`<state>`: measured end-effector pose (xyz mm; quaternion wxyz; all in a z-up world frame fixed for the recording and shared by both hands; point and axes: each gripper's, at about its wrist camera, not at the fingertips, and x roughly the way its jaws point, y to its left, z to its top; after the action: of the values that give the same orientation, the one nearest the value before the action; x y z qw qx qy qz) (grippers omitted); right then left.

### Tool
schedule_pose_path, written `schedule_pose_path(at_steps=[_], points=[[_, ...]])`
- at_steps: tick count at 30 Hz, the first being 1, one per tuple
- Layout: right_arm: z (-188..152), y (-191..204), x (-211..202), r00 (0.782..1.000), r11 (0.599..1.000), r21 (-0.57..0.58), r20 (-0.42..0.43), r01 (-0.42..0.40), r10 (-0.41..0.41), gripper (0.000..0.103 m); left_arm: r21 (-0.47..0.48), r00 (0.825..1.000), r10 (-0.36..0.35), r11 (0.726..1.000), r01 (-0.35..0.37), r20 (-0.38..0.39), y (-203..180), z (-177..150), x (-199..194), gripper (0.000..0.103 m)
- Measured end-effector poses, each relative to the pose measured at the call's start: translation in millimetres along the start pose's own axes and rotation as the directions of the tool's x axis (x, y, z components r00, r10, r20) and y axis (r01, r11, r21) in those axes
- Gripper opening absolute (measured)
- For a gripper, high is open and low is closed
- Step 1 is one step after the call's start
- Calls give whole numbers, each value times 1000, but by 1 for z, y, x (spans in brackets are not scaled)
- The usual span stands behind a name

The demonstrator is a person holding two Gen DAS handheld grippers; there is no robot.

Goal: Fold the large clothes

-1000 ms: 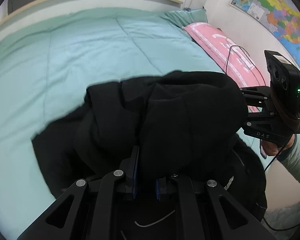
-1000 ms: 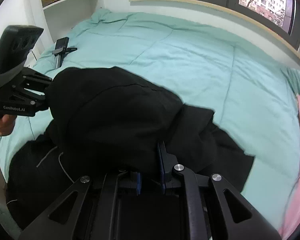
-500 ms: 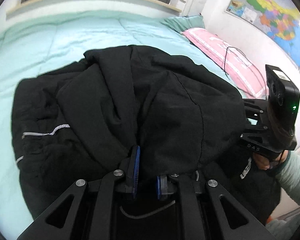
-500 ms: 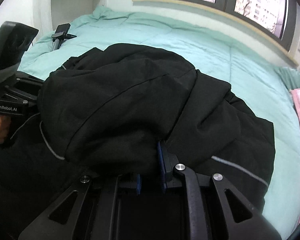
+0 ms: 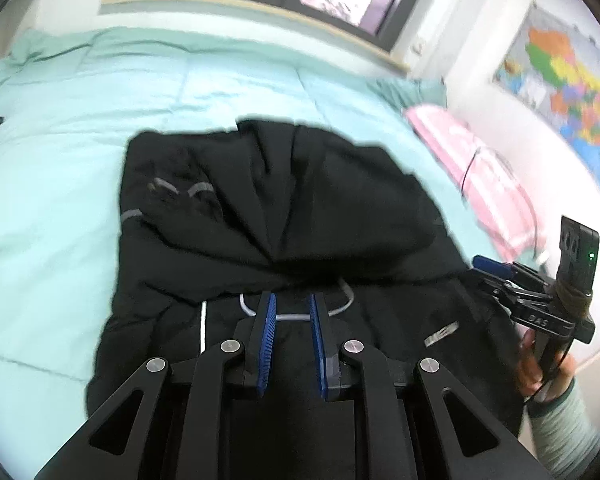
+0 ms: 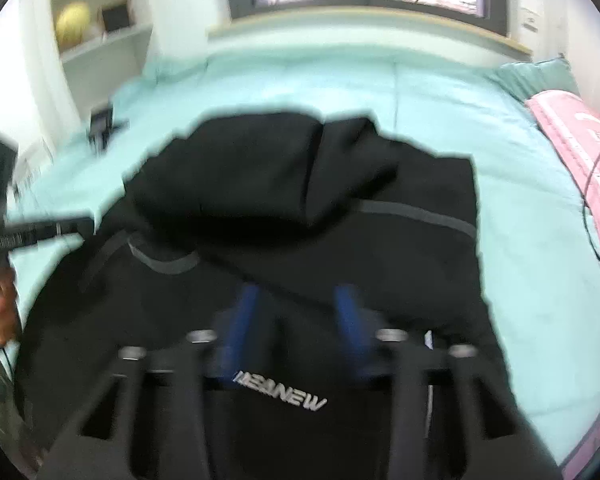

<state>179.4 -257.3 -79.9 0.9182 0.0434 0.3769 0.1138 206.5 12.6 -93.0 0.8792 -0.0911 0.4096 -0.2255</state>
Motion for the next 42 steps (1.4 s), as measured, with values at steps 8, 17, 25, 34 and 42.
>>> schedule_pose_path(at_steps=[8,17,25,34,42], points=[[100,19,3,993,986,128,76,-102,93,74,10,996,-39,999,39,84,-39,83,-4,30],[64,14,172,939,989,145,-343,28,24,54,-188,973,-122,978,85,-195,23,74,153,38],[52,22,139,976,993,99,-200,-66,85,55,-109,993,-55,993,43,-108,8,67,134,35],[35,62,77,990,990,-57,-73,-127,122,55,-24,985,-171,985,170,-14,-31,57,73,35],[-9,35,148,987,991,-41,-110,-124,119,59,-220,969,-129,972,82,-209,19,36,161,36]])
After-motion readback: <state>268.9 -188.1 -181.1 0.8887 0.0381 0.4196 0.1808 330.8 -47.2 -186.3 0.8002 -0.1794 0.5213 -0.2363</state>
